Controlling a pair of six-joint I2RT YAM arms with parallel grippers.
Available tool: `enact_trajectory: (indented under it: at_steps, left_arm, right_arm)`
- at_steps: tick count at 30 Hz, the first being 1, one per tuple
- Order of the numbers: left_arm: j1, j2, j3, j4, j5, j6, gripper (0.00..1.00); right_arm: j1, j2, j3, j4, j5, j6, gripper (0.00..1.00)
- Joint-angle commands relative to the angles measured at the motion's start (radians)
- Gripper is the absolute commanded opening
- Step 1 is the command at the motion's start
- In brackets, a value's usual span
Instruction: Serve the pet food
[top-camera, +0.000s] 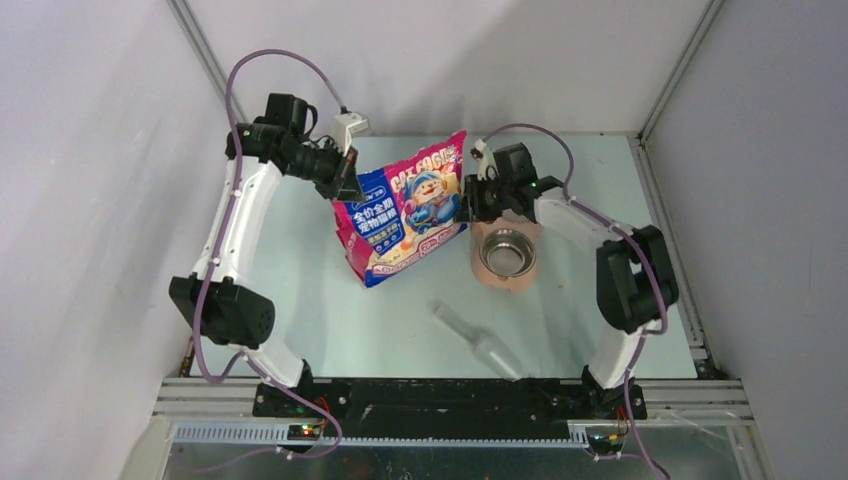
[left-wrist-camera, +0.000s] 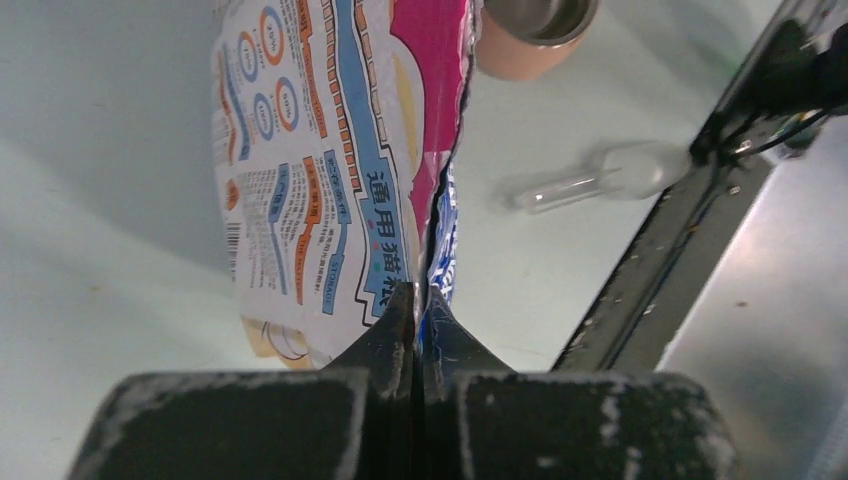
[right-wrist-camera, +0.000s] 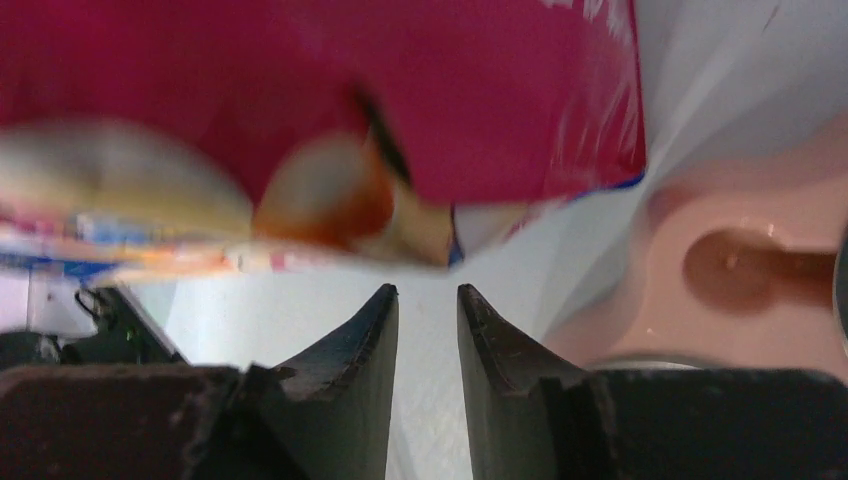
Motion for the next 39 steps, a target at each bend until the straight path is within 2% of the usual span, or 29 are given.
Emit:
enact_trajectory:
  at_steps: [1,5,6,7,8,9,10,13,14,16,18,19,21,25,27,30,35,39]
  left_arm:
    - [-0.009,-0.159,-0.069,0.199,0.249,-0.233,0.0]
    - [-0.011,-0.223,-0.188,0.278,0.244,-0.273,0.0]
    - [-0.012,-0.225,-0.195,0.28,0.241,-0.274,0.05]
    - [-0.012,-0.231,-0.195,0.278,0.237,-0.273,0.11]
    - [-0.012,-0.235,-0.182,0.262,0.239,-0.261,0.27]
    - [-0.012,-0.247,-0.173,0.256,0.245,-0.232,0.33]
    - [-0.012,-0.255,-0.153,0.256,0.235,-0.22,0.44]
    - [0.005,-0.316,-0.117,0.318,0.179,-0.231,0.56]
    - [0.015,-0.329,-0.114,0.387,0.164,-0.244,0.59]
    - [0.069,-0.356,-0.14,0.531,0.165,-0.349,0.64]
    - [0.125,-0.371,-0.208,0.703,0.145,-0.565,0.66]
    - [0.17,-0.375,-0.269,0.797,0.125,-0.613,0.67]
    - [0.206,-0.372,-0.366,0.876,0.018,-0.71,0.67]
    - [0.224,-0.333,-0.524,0.898,-0.297,-0.81,0.65]
    - [0.224,-0.296,-0.594,0.899,-0.339,-0.826,0.63]
    - [0.224,-0.219,-0.667,0.889,-0.374,-0.874,0.57]
    - [0.222,-0.13,-0.795,0.892,-0.356,-0.914,0.37]
    - [0.188,-0.111,-0.873,0.909,-0.288,-0.913,0.35]
  right_arm:
    - [0.022,0.106,0.161,0.087,0.056,0.102,0.3]
    - [0.04,0.261,0.334,0.097,0.146,0.066,0.25]
    - [0.044,0.278,0.366,0.094,0.164,0.06,0.25]
    - [0.045,0.304,0.417,0.086,0.171,0.047,0.24]
    - [0.044,0.311,0.435,0.083,0.184,0.044,0.24]
    - [0.043,0.316,0.458,0.081,0.187,0.033,0.24]
    - [0.04,0.311,0.463,0.081,0.189,0.026,0.24]
    - [0.026,0.246,0.421,0.087,0.188,-0.019,0.26]
    - [0.017,0.227,0.382,0.089,0.175,-0.029,0.28]
    - [0.004,0.163,0.319,0.093,0.15,-0.064,0.32]
    - [-0.01,0.098,0.249,0.094,0.137,-0.086,0.35]
    - [-0.019,0.06,0.228,0.094,0.132,-0.088,0.36]
    - [-0.033,0.018,0.174,0.084,0.126,-0.079,0.37]
    - [-0.043,-0.034,0.09,0.075,0.097,-0.063,0.39]
    - [-0.036,-0.045,0.058,0.08,0.093,-0.064,0.4]
    - [-0.017,-0.04,0.026,0.094,0.096,-0.068,0.41]
    - [0.021,0.02,0.03,0.111,0.086,-0.06,0.41]
    - [0.044,0.093,0.044,0.116,0.077,-0.041,0.41]
